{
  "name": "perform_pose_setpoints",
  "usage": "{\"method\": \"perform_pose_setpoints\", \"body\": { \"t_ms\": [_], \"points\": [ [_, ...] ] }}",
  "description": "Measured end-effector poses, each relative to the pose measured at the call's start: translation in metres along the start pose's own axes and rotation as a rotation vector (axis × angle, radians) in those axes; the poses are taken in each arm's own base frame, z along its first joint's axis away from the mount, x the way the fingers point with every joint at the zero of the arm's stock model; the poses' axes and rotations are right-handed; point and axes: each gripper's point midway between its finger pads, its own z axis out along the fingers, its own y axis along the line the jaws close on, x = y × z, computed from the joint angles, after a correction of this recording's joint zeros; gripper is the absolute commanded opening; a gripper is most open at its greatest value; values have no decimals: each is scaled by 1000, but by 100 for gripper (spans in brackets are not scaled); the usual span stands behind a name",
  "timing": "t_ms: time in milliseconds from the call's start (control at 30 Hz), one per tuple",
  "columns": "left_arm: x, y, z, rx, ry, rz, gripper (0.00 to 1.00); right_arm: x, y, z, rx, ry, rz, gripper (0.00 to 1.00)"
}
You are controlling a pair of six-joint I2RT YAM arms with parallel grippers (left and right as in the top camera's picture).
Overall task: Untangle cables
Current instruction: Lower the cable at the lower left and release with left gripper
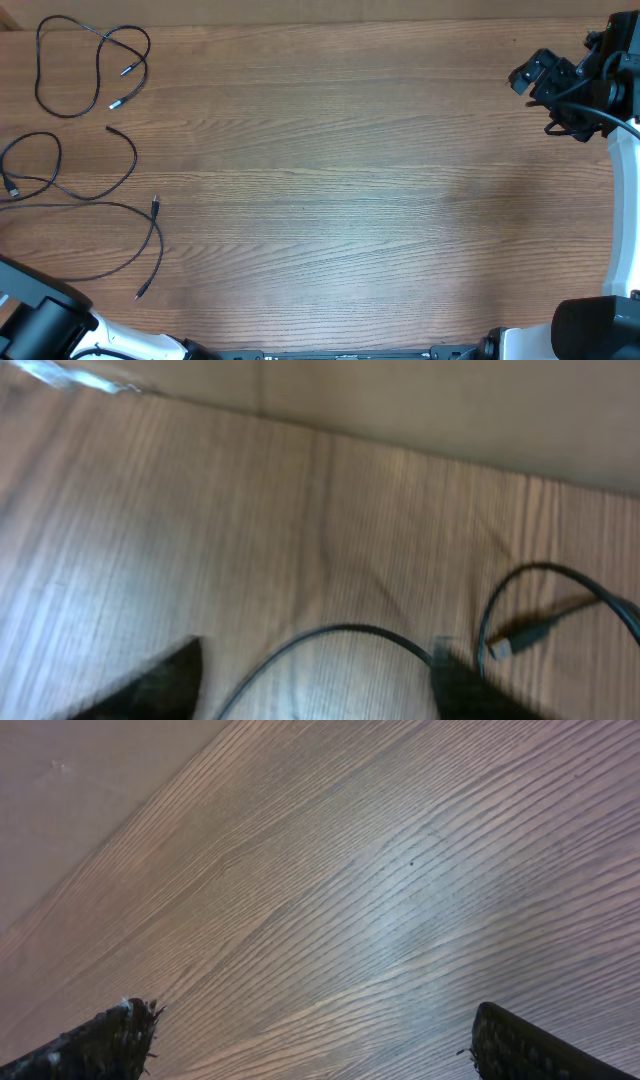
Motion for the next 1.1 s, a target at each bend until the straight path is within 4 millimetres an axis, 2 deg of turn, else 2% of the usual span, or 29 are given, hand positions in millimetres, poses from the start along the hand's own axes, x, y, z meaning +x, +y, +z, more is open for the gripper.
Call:
{"method": "perform_pose_setpoints", "body": {
  "t_ms": [133, 167, 200, 433, 600, 667, 867, 1000, 1067, 1100],
  "points": [
    [15, -1, 19, -19, 38, 101, 91, 0, 0, 0, -1, 0, 0, 100],
    [19, 0, 25, -30, 48, 127, 93, 0, 0, 0, 0, 0, 0, 100],
    [24, 2, 31, -41, 63, 163, 100, 0, 0, 0, 0, 1, 0, 100],
    [47, 10, 67, -71, 132, 463, 95, 0, 0, 0, 0, 0, 0, 100],
    [51, 10, 76, -61, 141, 592, 83, 0, 0, 0, 0, 0, 0, 100],
    [49, 7, 77, -51, 128, 635, 71, 0, 0, 0, -1, 0, 0, 100],
    [46, 4, 78, -38, 114, 712, 60, 0, 0, 0, 0, 1, 0, 100],
    [50, 9, 86, -45, 135, 734, 35, 0, 0, 0, 0, 1, 0, 100],
    [48, 10, 89, -46, 132, 734, 27, 0, 0, 0, 0, 0, 0, 100],
    [48, 12, 89, -49, 135, 735, 16, 0, 0, 0, 0, 0, 0, 100]
  ]
}}
